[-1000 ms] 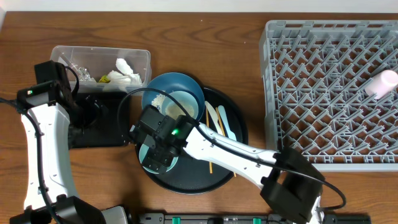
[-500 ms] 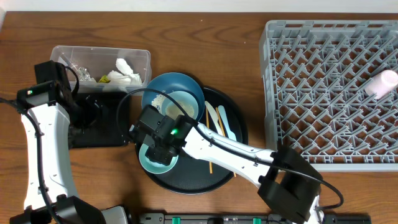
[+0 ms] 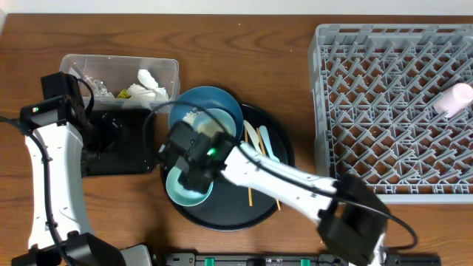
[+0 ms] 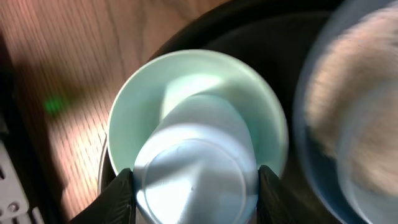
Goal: Sort waste into correct bins and load items into the dishwasher rack
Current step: 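Carry the white cup to the rack beside the pink cup, then reach the right gripper to the teal dish and grasp its rim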
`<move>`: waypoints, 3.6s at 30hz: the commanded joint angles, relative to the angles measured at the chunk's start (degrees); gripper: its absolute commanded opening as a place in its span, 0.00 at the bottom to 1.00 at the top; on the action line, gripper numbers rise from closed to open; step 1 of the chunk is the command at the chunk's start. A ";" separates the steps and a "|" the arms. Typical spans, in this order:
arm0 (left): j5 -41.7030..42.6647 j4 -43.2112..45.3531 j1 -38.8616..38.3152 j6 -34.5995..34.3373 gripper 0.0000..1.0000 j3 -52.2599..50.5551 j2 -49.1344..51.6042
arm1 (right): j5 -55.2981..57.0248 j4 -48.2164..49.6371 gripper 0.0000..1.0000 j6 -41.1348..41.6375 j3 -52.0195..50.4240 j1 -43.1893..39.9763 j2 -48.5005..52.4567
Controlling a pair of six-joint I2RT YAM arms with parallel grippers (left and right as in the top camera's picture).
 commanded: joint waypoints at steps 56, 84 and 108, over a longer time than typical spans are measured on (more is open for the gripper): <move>-0.50 -0.17 0.11 0.55 1.00 -0.55 -0.09 | 5.49 7.06 0.22 9.97 6.12 -101.74 -4.68; -0.50 -0.17 0.11 0.55 1.00 -0.55 -0.09 | -8.79 5.95 0.67 9.01 6.25 -99.97 -11.34; -0.50 -0.17 0.11 0.55 1.00 -0.55 -0.09 | -17.79 -22.08 0.75 -1.27 4.09 -50.25 -18.27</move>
